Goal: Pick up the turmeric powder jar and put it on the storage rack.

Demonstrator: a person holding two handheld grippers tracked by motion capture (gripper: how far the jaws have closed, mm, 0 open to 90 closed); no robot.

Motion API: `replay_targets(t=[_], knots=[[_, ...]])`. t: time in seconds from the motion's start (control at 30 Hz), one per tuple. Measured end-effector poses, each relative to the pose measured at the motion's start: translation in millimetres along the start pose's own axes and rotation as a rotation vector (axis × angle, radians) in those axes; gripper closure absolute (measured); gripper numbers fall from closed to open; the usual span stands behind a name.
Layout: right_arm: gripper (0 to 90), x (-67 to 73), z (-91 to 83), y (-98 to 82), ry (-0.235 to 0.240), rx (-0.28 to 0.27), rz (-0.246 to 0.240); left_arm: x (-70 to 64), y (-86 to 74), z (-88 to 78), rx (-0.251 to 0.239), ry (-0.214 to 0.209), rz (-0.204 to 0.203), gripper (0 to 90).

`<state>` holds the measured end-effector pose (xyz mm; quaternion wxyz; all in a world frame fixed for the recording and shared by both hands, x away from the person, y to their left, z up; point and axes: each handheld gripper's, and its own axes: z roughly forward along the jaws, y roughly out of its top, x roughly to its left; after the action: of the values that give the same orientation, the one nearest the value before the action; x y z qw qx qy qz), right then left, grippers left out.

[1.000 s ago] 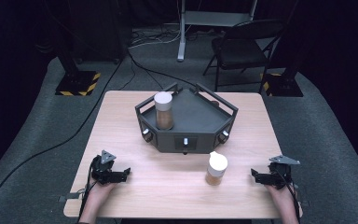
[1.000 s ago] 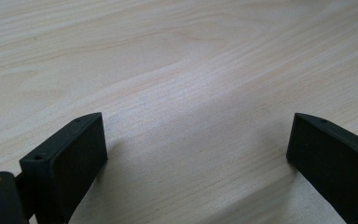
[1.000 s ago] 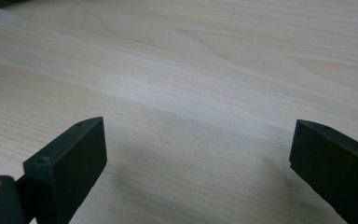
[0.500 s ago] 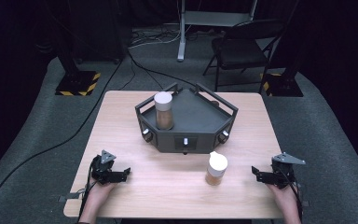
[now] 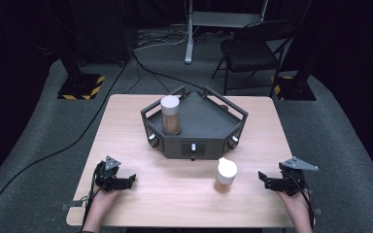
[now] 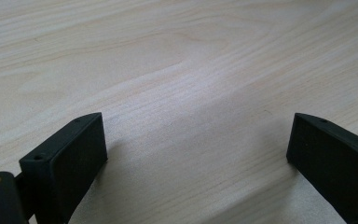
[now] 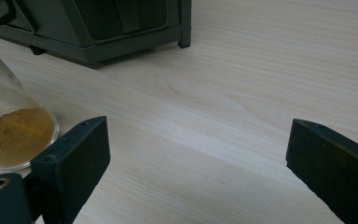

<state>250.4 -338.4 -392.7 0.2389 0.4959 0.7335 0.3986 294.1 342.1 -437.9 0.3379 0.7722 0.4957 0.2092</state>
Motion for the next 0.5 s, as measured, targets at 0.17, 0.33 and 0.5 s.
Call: replay_targets(t=[0.17,0.33,0.5], knots=[[5.1,2.8,-6.8,1.9,0.025,-0.027,-0.003,0.0,0.0,0.1,0.000,0.000,0.000,4.5],[5.2,5.6,-10.2,4.8,0.055,-0.038,-0.007,0.1,0.0,0.1,0.000,0.000,0.000,4.5],[5.7,12.2,-14.1,8.1,0.063,-0.049,-0.031,0.2,0.3,0.1,0.000,-0.001,0.002,4.5]])
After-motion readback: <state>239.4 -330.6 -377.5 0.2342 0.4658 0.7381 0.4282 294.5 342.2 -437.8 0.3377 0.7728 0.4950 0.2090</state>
